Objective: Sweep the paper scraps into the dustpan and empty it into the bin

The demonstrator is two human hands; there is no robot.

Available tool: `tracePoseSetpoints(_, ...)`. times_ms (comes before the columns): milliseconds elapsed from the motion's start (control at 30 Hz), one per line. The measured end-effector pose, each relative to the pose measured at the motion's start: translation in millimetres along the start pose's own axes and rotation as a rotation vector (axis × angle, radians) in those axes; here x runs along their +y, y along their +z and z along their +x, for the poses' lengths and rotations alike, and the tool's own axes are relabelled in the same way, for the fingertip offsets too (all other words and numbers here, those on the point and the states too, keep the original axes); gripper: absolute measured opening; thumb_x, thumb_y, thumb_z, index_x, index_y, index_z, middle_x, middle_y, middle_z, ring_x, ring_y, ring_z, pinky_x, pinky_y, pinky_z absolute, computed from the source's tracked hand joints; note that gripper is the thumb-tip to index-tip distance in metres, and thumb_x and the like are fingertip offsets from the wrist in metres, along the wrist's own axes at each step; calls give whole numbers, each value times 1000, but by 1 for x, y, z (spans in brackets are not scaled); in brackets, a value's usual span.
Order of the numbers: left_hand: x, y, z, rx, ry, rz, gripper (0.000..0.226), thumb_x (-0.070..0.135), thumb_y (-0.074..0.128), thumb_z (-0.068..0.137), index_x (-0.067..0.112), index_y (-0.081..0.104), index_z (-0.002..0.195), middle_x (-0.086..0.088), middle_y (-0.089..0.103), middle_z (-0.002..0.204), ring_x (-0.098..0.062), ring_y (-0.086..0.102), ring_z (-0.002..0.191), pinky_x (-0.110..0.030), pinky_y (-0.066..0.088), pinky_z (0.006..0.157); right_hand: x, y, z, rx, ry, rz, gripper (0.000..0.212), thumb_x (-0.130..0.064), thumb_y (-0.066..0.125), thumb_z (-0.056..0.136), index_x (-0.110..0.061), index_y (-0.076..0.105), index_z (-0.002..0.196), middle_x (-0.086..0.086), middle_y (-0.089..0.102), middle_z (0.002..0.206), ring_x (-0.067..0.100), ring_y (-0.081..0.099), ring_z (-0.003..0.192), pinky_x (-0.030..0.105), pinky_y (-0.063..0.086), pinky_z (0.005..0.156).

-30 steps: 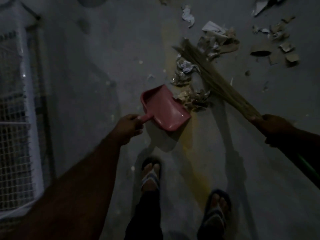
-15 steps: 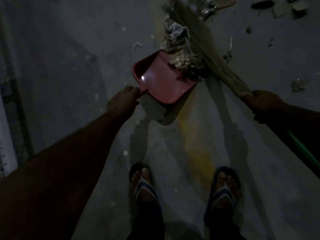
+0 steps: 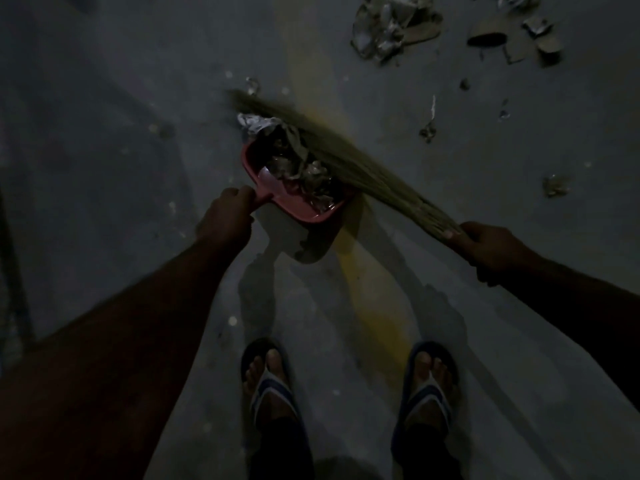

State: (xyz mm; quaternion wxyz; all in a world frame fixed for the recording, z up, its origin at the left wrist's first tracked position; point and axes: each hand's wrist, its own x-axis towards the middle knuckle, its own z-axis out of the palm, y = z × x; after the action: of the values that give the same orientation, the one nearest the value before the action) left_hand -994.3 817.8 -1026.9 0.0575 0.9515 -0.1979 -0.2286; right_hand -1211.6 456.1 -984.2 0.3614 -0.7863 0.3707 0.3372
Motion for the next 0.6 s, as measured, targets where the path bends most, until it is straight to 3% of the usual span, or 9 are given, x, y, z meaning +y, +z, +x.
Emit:
tracePoseSetpoints(200,-10,6,-5,22,-42,-32,35,2,59,81,15,50,113,-19,51,112,-41,55,98,-46,50,80,-7,-12,11,127,-1,102,51,-66,47,93,-17,61,98,13,61,81,28,60,54,30,47,47)
tracePoseSetpoints(400,-15,20,-8,60,-16,-38,40,1,64,79,16,51,113,-20,51,112,-43,54,98,-46,48,80,-12,-24,26,156,19,107,51,-66,48,93,-17,61,94,9,62,82,30,64,58,35,53,53)
tracePoseSetpoints(533,-12,26,-14,49,-25,-52,39,1,65,79,16,52,112,-19,52,111,-42,54,99,-45,47,79,-6,-30,42,204,21,33,53,-58,48,97,-8,64,95,18,67,90,34,67,80,45,60,70)
tracePoseSetpoints(600,-13,29,-17,33,-14,-52,38,0,64,79,16,52,112,-18,53,111,-42,54,99,-45,48,78,4,-37,46,265,48,39,55,-56,48,98,-3,63,102,21,66,98,36,65,86,45,59,72)
